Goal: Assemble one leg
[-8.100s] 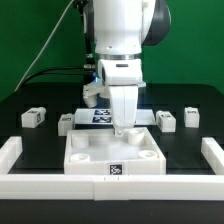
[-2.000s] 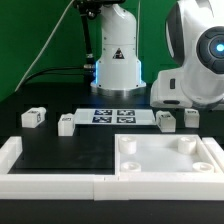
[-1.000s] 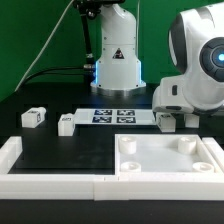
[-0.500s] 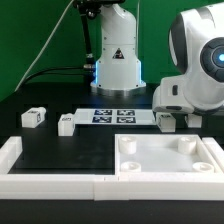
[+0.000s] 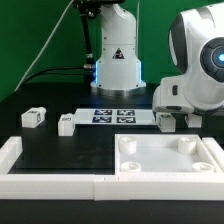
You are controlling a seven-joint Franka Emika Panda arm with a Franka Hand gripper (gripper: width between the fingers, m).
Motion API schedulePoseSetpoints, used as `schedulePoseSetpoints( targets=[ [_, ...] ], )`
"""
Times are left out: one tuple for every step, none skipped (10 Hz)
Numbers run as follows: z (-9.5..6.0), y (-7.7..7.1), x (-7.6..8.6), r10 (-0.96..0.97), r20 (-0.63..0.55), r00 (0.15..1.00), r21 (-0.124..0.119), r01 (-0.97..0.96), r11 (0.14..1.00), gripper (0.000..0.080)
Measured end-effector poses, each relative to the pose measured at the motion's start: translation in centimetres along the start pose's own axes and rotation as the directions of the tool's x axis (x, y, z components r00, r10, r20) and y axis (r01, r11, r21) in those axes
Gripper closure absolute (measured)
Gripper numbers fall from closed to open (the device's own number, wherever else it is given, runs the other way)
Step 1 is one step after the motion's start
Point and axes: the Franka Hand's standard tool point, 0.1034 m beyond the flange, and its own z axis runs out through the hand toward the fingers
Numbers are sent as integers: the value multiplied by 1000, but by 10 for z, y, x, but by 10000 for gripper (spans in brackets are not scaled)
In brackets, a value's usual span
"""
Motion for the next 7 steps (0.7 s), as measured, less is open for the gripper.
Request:
schedulePoseSetpoints(
  targets=[
    [-9, -1, -7, -4, 5, 1000, -4, 4, 1000, 509],
    [-18, -1, -15, -1, 6, 1000, -11, 1, 1000, 509],
    [-33, -1, -24, 3, -5, 1000, -15, -3, 1000, 509],
    [-48, -1, -30, 0, -27, 1000, -13, 0, 1000, 509],
    [-61, -1, -35, -6, -68, 998, -12, 5, 1000, 509],
    [-67, -1, -39, -12, -77, 997, -11, 11, 1000, 509],
    [-66, -2, -36, -11, -90, 996, -9, 11, 1000, 509]
  ],
)
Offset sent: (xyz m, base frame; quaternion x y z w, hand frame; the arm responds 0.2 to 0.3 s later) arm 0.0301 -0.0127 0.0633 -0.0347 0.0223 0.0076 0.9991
